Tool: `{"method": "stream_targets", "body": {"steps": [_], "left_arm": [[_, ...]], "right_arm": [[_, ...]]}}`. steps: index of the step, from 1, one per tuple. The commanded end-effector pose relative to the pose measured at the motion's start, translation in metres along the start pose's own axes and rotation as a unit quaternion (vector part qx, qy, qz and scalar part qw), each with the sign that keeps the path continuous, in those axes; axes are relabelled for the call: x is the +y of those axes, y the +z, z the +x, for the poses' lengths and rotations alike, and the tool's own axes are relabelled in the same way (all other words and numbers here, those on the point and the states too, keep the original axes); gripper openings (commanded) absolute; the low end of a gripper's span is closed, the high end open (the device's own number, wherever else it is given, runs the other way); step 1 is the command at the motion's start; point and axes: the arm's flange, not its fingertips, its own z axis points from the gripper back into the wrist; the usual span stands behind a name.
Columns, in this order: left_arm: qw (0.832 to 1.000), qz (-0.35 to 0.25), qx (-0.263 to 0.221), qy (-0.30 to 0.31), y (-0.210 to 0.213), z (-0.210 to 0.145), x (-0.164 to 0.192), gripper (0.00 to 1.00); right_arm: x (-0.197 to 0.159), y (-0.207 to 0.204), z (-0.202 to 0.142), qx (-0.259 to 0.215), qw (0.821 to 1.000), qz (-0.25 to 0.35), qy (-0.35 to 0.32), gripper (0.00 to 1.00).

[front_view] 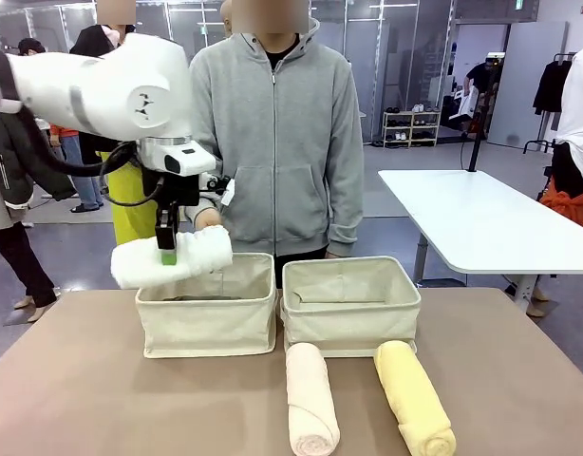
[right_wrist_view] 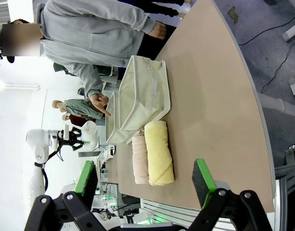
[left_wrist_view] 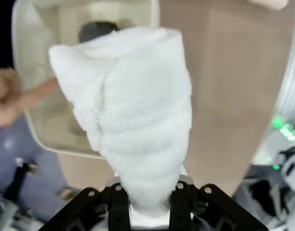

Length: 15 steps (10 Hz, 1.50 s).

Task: Divide the towels into two baskets.
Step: Pick up one hotel-folded towel from the bottom of the table and place it in the Fabric basket indicated by the person.

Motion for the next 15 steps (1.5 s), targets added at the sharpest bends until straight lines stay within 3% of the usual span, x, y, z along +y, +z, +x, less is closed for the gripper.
{"method": "stream_targets", "body": {"steps": [1, 4, 8, 12, 15], "left_arm": [[0.999, 0.019, 0.009, -0.041, -0.004, 0.012, 0.041, 0.31], [0.998, 0.038, -0.027, -0.045, -0.041, 0.026, 0.072, 0.31], [1.000, 0.020, 0.008, -0.023, -0.098, 0.048, 0.097, 0.31], [1.000, 0.004, 0.003, -0.019, -0.105, 0.047, 0.098, 0.98], [1.000, -0.009, 0.004, -0.007, -0.112, 0.029, 0.082, 1.00]], "right_arm": [[0.001, 0.001, -0.002, -0.005, 1.000, 0.006, 0.002, 1.00], [0.001, 0.001, -0.002, -0.005, 1.000, 0.006, 0.002, 1.00], [0.001, 0.001, -0.002, -0.005, 1.000, 0.006, 0.002, 1.00], [0.001, 0.001, -0.002, -0.005, 1.000, 0.006, 0.002, 1.00], [0.001, 0.001, -0.002, -0.005, 1.000, 0.006, 0.002, 1.00]]}}
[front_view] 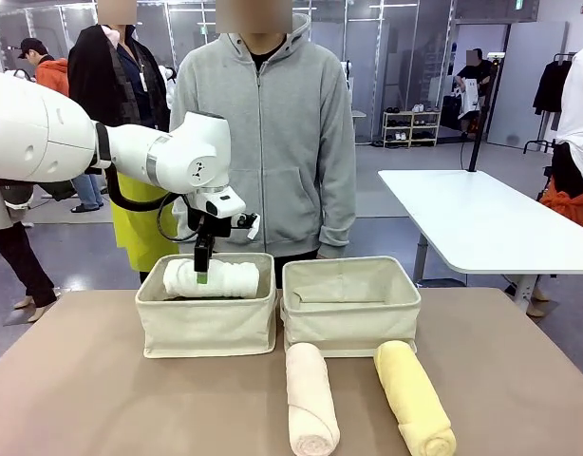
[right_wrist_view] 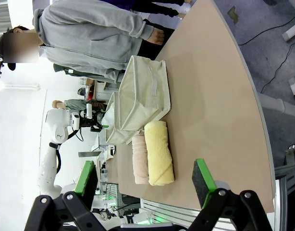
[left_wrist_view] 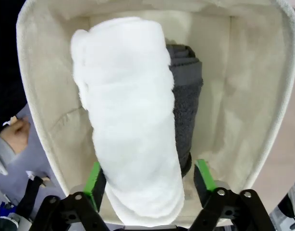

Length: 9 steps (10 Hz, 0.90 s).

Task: Divide the towels into two baskets.
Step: Pick up one hotel-folded towel from the bottom of the table and place it in the Fabric basket indicated by the person.

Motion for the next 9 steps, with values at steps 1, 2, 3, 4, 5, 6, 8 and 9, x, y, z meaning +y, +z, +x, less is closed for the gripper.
{"method": "stream_targets", "body": {"steps": [1, 2, 3, 4, 5, 6, 8, 9], "left_arm": [[1.000, 0.004, -0.003, -0.003, 0.0007, 0.0053, 0.0006, 1.00], [1.000, 0.004, -0.003, -0.003, 0.0007, 0.0053, 0.0006, 1.00], [1.000, 0.004, -0.003, -0.003, 0.0007, 0.0053, 0.0006, 1.00], [1.000, 0.004, -0.003, -0.003, 0.0007, 0.0053, 0.0006, 1.00], [1.000, 0.004, -0.003, -0.003, 0.0007, 0.0053, 0.0006, 1.00], [1.000, 0.004, -0.003, -0.003, 0.0007, 0.0053, 0.0006, 1.00], [1.000, 0.004, -0.003, -0.003, 0.0007, 0.0053, 0.0006, 1.00], [1.000, 0.004, -0.003, -0.003, 0.0007, 0.0053, 0.0006, 1.00]], "right_arm": [[0.0015, 0.0007, -0.0019, -0.005, 1.000, 0.006, 0.002, 1.00], [0.0015, 0.0007, -0.0019, -0.005, 1.000, 0.006, 0.002, 1.00], [0.0015, 0.0007, -0.0019, -0.005, 1.000, 0.006, 0.002, 1.00], [0.0015, 0.0007, -0.0019, -0.005, 1.000, 0.006, 0.002, 1.00], [0.0015, 0.0007, -0.0019, -0.005, 1.000, 0.006, 0.002, 1.00], [0.0015, 0.0007, -0.0019, -0.005, 1.000, 0.006, 0.002, 1.00], [0.0015, 0.0007, -0.0019, -0.005, 1.000, 0.006, 0.002, 1.00], [0.0015, 0.0007, -0.0019, -0.005, 1.000, 0.006, 0.002, 1.00]]}}
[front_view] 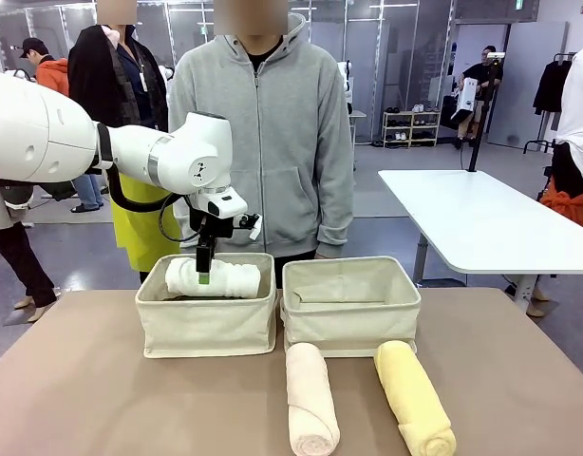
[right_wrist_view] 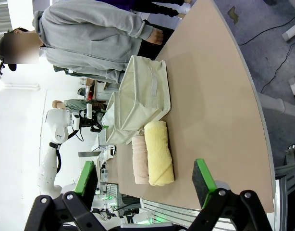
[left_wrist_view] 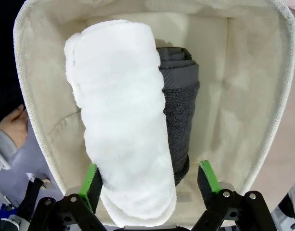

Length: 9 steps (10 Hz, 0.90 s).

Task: Divide the towels into two baskets.
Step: Pick up one hotel-folded towel from the bottom of the table and place it in the Fabric basket indicated by the person.

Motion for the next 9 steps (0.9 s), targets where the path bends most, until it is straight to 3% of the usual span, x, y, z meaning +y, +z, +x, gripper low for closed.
{"method": "stream_targets", "body": {"steps": [1, 3, 4, 6, 7, 8, 9], "left_arm": [[1.000, 0.004, 0.001, 0.001, 0.000, -0.001, 0.002, 1.00], [1.000, 0.000, 0.000, 0.000, 0.000, 0.000, 0.000, 1.00], [0.998, -0.008, -0.053, 0.017, 0.032, -0.016, -0.001, 1.00], [0.992, -0.057, -0.095, 0.064, 0.075, -0.065, -0.040, 1.00], [0.978, -0.104, -0.143, 0.111, 0.080, -0.092, -0.065, 1.00], [0.966, -0.130, -0.149, 0.165, 0.078, -0.127, -0.088, 1.00], [0.943, -0.153, -0.192, 0.224, 0.072, -0.167, -0.112, 1.00]], "right_arm": [[0.002, 0.001, -0.002, -0.005, 1.000, 0.006, 0.002, 1.00], [0.002, 0.001, -0.002, -0.005, 1.000, 0.006, 0.002, 1.00], [0.002, 0.001, -0.002, -0.005, 1.000, 0.006, 0.002, 1.00], [0.002, 0.001, -0.002, -0.005, 1.000, 0.006, 0.002, 1.00], [0.002, 0.001, -0.002, -0.005, 1.000, 0.006, 0.002, 1.00], [0.002, 0.001, -0.002, -0.005, 1.000, 0.006, 0.002, 1.00], [0.002, 0.001, -0.002, -0.005, 1.000, 0.006, 0.002, 1.00]]}}
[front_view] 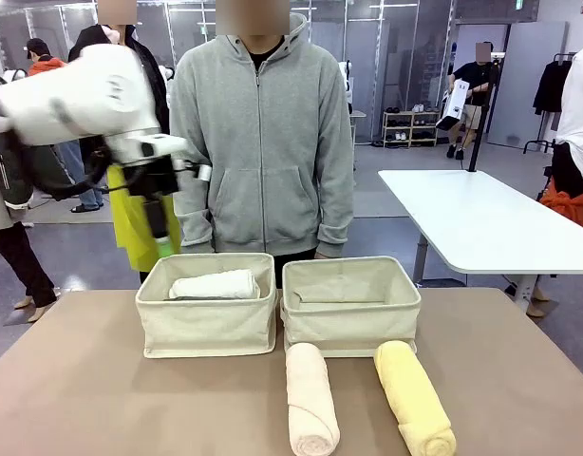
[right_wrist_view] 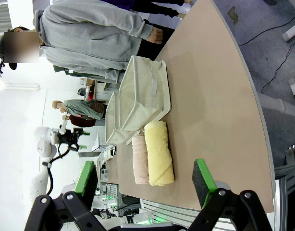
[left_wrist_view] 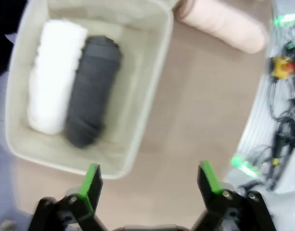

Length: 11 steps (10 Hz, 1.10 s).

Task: Divide the towels into two baskets.
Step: Pick up one hotel-folded towel from the bottom of the table and place it in the Fabric basket indicated by the person.

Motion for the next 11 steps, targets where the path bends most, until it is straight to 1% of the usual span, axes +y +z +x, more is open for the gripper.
{"method": "stream_targets", "body": {"steps": [1, 2, 3, 4, 5, 6, 7, 8, 9, 10, 11], "left_arm": [[0.988, -0.037, -0.101, 0.112, -0.012, -0.090, -0.023, 1.00], [0.974, -0.051, -0.166, 0.145, -0.017, -0.125, -0.031, 1.00], [0.962, -0.060, -0.195, 0.179, -0.025, -0.156, -0.038, 1.00], [0.946, -0.074, -0.224, 0.223, -0.033, -0.192, -0.047, 1.00], [0.928, -0.072, -0.242, 0.275, -0.039, -0.217, -0.049, 1.00], [0.894, -0.092, -0.293, 0.325, -0.052, -0.254, -0.054, 1.00], [0.867, -0.121, -0.347, 0.337, -0.071, -0.280, -0.060, 1.00], [0.847, -0.140, -0.366, 0.359, -0.090, -0.300, -0.068, 1.00], [0.827, -0.155, -0.401, 0.362, -0.107, -0.321, -0.077, 1.00], [0.811, -0.168, -0.436, 0.352, -0.121, -0.339, -0.084, 1.00], [0.802, -0.199, -0.459, 0.327, -0.135, -0.355, -0.087, 1.00]], "right_arm": [[0.002, 0.000, -0.002, -0.004, 1.000, 0.006, 0.002, 1.00], [0.002, 0.000, -0.002, -0.004, 1.000, 0.006, 0.002, 1.00], [0.002, 0.000, -0.002, -0.004, 1.000, 0.006, 0.002, 1.00], [0.002, 0.000, -0.002, -0.004, 1.000, 0.006, 0.002, 1.00], [0.002, 0.000, -0.002, -0.004, 1.000, 0.006, 0.002, 1.00], [0.002, 0.000, -0.002, -0.004, 1.000, 0.006, 0.002, 1.00], [0.002, 0.000, -0.002, -0.004, 1.000, 0.006, 0.002, 1.00], [0.002, 0.000, -0.002, -0.004, 1.000, 0.006, 0.002, 1.00], [0.002, 0.000, -0.002, -0.004, 1.000, 0.006, 0.002, 1.00], [0.002, 0.000, -0.002, -0.004, 1.000, 0.006, 0.002, 1.00], [0.002, 0.000, -0.002, -0.004, 1.000, 0.006, 0.002, 1.00]]}}
